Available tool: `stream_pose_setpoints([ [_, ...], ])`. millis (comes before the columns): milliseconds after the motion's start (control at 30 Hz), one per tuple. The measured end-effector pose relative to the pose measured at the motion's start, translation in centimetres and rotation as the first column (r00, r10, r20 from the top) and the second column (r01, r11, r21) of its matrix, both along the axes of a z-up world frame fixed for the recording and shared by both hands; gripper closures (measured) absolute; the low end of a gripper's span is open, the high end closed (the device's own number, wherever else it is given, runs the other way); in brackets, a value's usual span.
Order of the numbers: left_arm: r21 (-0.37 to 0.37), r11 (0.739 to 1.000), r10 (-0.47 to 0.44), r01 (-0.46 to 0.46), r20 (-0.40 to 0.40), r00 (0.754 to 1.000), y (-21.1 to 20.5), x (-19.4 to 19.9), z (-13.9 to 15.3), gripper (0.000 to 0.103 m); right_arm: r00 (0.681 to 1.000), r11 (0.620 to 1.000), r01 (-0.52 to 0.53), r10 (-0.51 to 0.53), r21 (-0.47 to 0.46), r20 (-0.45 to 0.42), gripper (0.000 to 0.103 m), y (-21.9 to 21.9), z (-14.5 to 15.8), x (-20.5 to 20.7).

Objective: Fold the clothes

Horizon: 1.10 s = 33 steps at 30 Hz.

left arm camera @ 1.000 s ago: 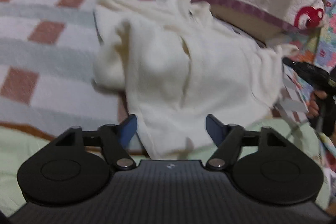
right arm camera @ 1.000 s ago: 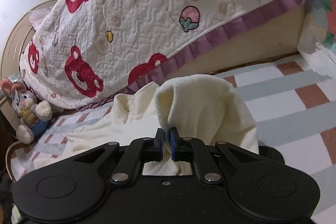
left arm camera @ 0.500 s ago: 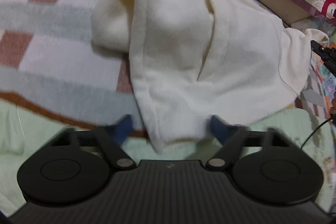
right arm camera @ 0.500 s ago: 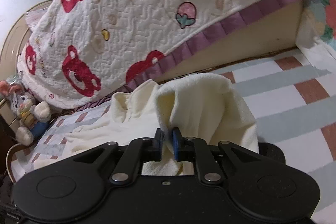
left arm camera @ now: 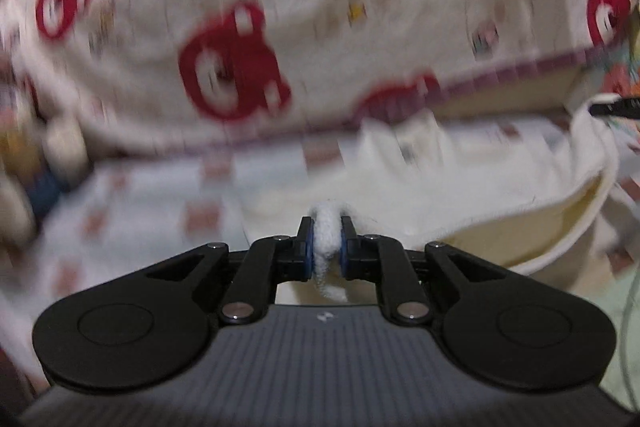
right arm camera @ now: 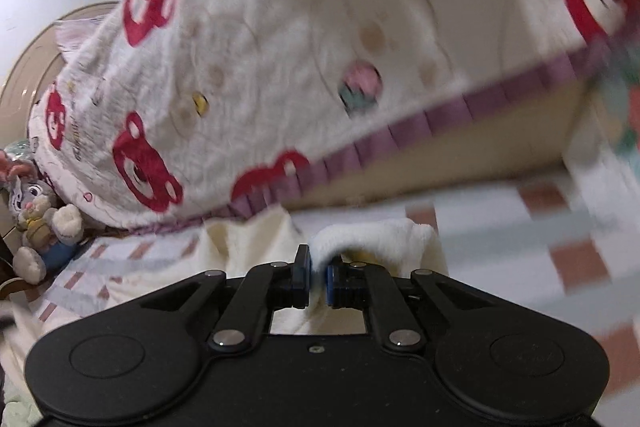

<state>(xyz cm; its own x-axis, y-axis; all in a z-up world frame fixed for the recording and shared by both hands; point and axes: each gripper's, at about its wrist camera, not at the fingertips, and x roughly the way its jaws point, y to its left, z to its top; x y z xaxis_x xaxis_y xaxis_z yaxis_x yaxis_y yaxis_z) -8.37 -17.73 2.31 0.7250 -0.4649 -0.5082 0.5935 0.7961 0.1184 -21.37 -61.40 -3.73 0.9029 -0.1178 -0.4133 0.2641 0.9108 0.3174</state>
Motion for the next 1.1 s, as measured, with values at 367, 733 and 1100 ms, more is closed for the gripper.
stream_pose_setpoints([
  [367, 0.029, 0.99, 0.136, -0.137, 0.04, 0.99, -4.0, 15.2, -1.6, 0.087, 0.993, 0.999, -0.02, 0.014, -0.047, -0.119, 0.094, -4.2, 1.2, 12.7],
  [733, -0.04, 0.967, 0.223, -0.25, -0.334, 0.916, 0.3, 17.8, -13.0, 0.037, 0.936, 0.995, 0.093, -0.102, -0.042, -0.338, 0.048, -5.6, -6.7, 10.8],
  [1100, 0.016, 1.0, -0.015, 0.02, -0.254, 0.967, -5.4, 23.4, -13.5, 0.023, 0.949, 0.999, 0.035, -0.03, 0.012, -0.314, 0.048, -8.2, -7.0, 11.9],
])
